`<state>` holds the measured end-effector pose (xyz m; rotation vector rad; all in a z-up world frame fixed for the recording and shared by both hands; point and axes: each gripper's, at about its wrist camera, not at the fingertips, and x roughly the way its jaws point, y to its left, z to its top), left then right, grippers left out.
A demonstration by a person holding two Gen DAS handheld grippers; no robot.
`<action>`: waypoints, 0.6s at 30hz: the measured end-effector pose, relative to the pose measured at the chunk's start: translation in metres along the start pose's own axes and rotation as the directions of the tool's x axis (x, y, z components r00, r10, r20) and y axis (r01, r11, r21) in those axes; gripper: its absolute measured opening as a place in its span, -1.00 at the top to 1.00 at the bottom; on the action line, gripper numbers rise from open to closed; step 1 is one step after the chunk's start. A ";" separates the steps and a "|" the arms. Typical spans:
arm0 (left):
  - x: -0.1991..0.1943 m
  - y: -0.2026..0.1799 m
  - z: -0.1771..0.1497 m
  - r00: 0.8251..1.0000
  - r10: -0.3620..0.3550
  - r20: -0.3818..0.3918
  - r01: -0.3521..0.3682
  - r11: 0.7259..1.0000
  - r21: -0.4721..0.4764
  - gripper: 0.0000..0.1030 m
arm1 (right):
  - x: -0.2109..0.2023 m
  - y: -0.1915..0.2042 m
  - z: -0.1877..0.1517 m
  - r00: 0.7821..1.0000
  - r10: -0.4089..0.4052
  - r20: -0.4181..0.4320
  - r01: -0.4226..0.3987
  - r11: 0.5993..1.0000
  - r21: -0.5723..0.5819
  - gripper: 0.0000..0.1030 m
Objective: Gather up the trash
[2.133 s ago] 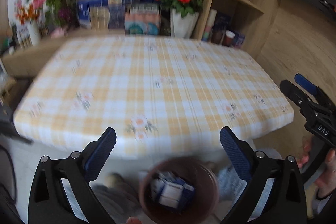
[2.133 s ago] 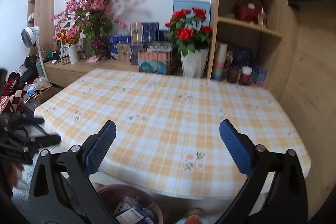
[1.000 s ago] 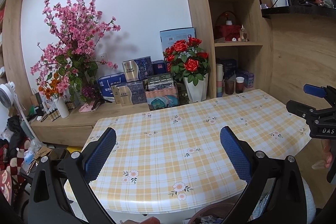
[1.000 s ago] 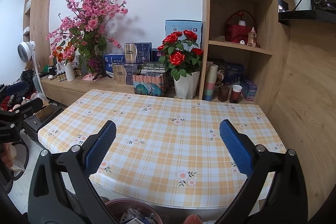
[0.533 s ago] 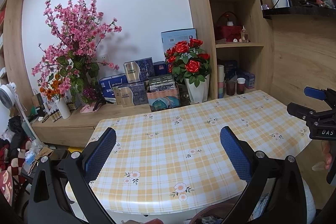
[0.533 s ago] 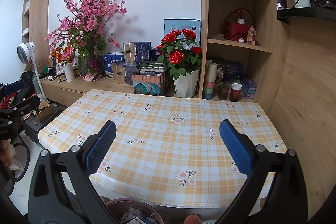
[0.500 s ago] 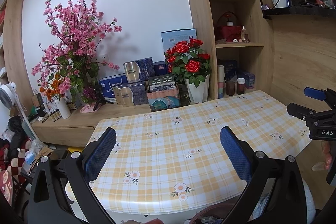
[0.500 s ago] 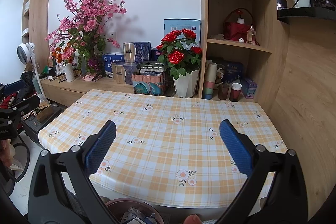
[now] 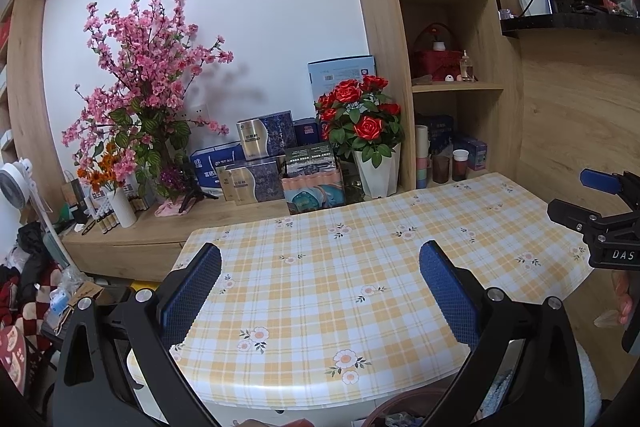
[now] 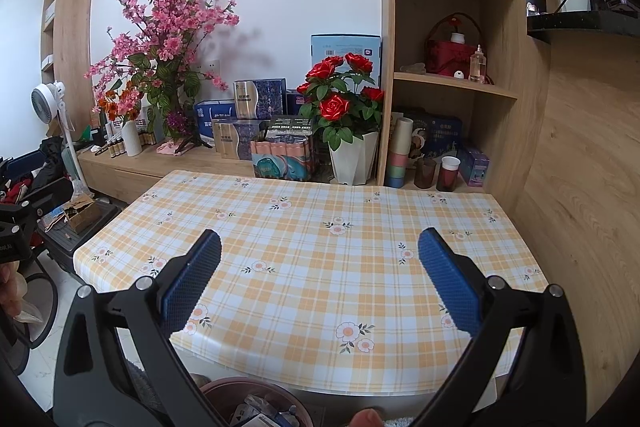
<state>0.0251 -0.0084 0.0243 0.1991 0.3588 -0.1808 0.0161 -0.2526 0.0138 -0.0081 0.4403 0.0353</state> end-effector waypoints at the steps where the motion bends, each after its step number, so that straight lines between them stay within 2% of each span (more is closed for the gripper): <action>1: 0.000 0.000 0.001 1.000 0.000 0.000 0.000 1.000 0.001 -0.88 | 0.000 0.000 0.000 1.000 -0.001 0.000 0.001 1.000 0.000 -0.89; 18: -0.001 0.004 0.001 1.000 0.001 -0.006 -0.001 1.000 -0.007 -0.88 | 0.001 -0.002 -0.002 1.000 -0.001 -0.003 0.001 1.000 0.005 -0.89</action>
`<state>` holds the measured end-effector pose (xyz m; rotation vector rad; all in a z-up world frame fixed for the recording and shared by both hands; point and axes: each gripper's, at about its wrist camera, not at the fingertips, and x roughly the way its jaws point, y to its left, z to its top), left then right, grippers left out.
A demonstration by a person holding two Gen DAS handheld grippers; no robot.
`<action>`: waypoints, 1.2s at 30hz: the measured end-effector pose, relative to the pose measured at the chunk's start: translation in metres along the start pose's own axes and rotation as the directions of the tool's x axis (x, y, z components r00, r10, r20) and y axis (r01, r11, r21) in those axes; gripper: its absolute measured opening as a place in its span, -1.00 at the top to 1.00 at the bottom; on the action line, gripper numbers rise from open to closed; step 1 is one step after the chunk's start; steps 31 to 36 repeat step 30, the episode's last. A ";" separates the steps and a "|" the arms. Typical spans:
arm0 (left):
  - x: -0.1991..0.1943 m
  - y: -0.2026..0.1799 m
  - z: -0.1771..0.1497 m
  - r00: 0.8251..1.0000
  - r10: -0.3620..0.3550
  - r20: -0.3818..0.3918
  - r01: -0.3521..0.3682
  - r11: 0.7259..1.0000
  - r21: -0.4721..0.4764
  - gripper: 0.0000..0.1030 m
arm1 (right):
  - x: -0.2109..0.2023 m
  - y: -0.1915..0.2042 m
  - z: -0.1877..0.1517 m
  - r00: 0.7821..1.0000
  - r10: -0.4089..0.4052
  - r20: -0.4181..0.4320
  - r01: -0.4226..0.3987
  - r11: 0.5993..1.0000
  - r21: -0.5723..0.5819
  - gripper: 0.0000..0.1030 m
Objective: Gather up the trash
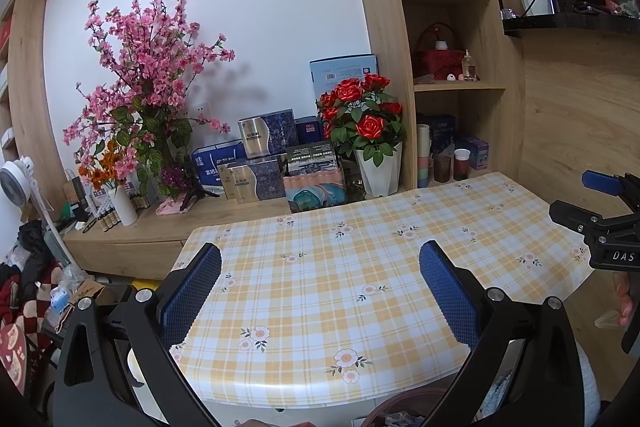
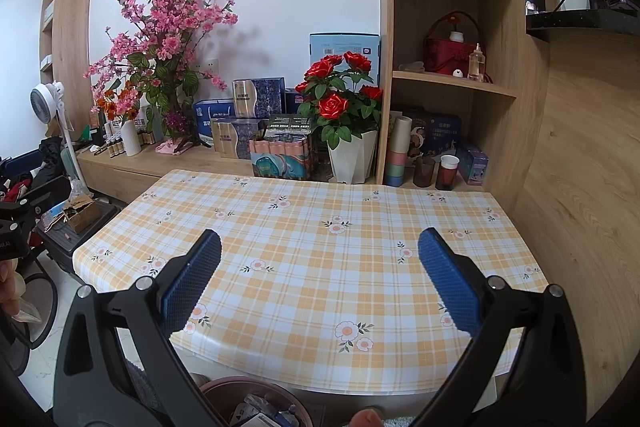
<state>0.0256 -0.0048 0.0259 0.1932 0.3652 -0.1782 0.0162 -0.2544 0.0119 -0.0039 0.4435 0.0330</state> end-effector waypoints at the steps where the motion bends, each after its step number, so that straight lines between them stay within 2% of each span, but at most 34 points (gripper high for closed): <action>1: 0.000 0.000 0.000 1.000 0.000 0.000 0.000 1.000 -0.001 -0.88 | 0.000 0.000 0.000 1.000 0.000 0.000 0.000 1.000 0.000 -0.89; 36: 0.004 0.004 -0.005 1.000 0.000 -0.017 0.000 1.000 -0.017 -0.88 | 0.002 -0.003 -0.007 1.000 -0.003 -0.011 0.003 1.000 0.005 -0.89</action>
